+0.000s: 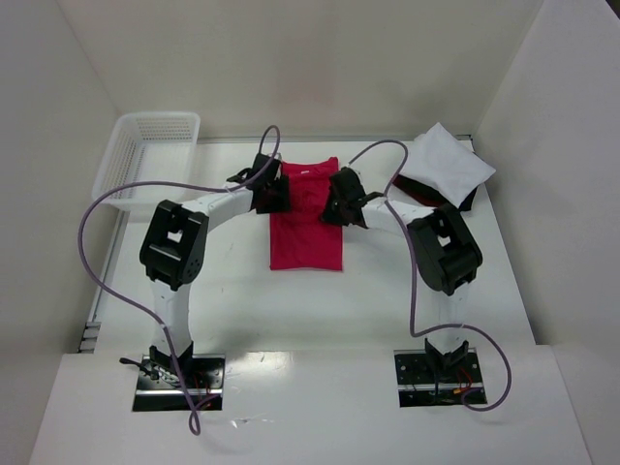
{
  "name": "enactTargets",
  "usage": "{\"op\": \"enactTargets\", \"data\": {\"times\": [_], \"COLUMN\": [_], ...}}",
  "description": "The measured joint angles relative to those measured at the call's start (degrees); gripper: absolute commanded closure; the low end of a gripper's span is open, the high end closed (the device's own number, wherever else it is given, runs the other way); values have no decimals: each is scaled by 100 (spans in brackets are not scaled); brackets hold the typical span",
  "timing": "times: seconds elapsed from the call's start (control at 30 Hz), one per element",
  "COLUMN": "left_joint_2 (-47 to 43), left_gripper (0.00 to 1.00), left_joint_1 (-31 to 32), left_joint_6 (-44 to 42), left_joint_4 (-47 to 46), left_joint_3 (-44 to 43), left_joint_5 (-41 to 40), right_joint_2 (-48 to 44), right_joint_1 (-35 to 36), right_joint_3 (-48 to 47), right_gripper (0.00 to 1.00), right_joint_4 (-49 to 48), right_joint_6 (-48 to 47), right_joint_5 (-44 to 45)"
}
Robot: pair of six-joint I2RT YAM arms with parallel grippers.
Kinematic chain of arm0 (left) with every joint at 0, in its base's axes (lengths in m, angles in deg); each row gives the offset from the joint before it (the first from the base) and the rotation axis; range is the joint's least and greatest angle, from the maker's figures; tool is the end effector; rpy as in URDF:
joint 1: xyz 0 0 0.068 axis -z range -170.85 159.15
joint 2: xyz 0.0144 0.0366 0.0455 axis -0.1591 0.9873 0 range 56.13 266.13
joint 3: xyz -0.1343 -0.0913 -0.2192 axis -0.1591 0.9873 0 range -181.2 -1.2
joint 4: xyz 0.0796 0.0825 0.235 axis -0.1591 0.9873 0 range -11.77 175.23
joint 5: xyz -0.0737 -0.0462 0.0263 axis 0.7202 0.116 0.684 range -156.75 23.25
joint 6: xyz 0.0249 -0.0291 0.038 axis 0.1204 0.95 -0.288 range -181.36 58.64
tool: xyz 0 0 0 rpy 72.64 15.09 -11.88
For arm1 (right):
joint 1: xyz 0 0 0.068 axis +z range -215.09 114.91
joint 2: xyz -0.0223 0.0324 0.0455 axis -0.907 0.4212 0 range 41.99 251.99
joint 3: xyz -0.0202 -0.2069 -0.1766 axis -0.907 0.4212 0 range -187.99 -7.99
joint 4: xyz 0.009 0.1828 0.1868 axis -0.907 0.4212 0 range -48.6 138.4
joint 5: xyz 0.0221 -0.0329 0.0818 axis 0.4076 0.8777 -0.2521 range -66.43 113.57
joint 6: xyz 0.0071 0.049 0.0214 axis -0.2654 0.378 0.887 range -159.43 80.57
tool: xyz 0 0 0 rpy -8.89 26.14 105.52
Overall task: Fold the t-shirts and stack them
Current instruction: Fold the folded rectangular tshirt in 1/3 of the way
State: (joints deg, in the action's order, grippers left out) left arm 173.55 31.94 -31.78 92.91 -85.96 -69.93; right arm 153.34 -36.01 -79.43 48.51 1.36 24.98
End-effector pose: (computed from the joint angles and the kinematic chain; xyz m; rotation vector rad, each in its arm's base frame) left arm 0.4197 -0.1742 0.1855 -0.1701 2.4205 -0.3574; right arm 0.3651 0.2020 0.1680 0.2630 2.4474 0.5301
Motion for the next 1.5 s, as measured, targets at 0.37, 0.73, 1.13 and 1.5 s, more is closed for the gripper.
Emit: {"op": "enactTargets", "data": {"times": [0.37,0.73,1.13,1.5], "left_joint_2": [-1744,-2470,-2468,-2492], "left_gripper": [13,13,14,15], "left_joint_1": [-160,48,173,291], "left_joint_6": [-90,28,234,389], "left_joint_4": [-118,-138,-323,-527], "left_joint_3": [822,2286,3239,3534], "left_joint_5": [-22,461,1093,1239], "right_joint_2": [605,-273,-1434,-1637], "right_joint_1": [-334,-544,20,251], "right_joint_3": [-981,-509,1971,2378], "right_gripper": [80,23,32,34], "right_joint_4": [122,175,-114,-431], "right_joint_6": [-122,-170,50,332], "right_joint_5": [262,271,-153,-208]}}
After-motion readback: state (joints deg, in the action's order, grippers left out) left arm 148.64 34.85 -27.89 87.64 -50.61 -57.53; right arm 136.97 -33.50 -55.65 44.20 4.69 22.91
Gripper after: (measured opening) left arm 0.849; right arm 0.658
